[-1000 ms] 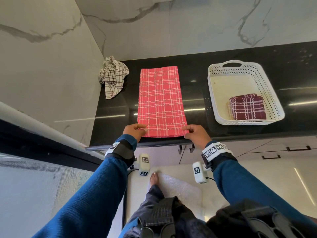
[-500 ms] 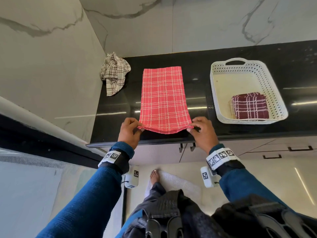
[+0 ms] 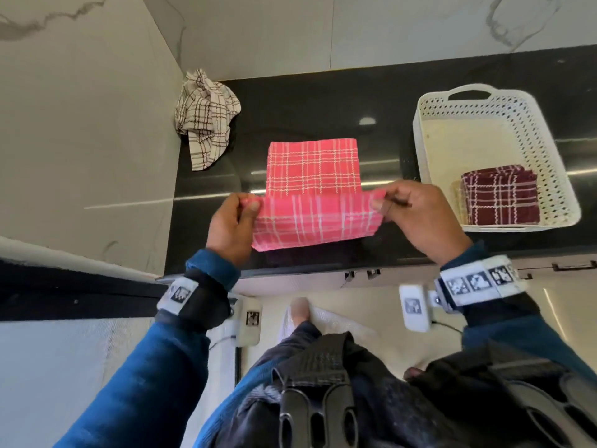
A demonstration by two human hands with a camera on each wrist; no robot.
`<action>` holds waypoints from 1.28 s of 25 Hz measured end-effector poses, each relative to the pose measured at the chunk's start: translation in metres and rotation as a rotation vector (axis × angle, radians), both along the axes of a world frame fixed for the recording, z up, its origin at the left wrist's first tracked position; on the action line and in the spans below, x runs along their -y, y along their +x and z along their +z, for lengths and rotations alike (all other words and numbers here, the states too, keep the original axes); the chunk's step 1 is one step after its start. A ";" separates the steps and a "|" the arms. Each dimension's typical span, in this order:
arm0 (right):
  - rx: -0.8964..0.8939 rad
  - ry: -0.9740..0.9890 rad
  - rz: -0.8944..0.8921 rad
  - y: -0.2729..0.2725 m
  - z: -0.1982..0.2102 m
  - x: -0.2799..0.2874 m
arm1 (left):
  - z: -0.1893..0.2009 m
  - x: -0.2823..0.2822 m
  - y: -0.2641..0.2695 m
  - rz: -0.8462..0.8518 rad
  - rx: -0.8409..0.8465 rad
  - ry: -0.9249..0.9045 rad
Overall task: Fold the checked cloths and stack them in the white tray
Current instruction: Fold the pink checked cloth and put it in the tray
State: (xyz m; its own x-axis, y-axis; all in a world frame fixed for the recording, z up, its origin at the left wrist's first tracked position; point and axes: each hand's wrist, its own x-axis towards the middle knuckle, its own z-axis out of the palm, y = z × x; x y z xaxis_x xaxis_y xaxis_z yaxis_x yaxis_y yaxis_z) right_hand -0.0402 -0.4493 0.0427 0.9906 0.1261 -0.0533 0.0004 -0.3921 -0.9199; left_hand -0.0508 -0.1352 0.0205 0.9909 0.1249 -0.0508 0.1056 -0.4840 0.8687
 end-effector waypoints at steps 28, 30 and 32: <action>-0.212 -0.649 -0.375 0.225 -0.097 -0.056 | -0.094 0.010 0.252 -0.101 -0.152 0.491; -0.106 -0.706 -0.223 0.218 -0.088 -0.073 | -0.083 0.026 0.242 -0.266 -0.010 0.697; -0.081 -0.697 0.034 0.203 -0.093 -0.098 | -0.084 0.047 0.227 -0.583 0.053 0.818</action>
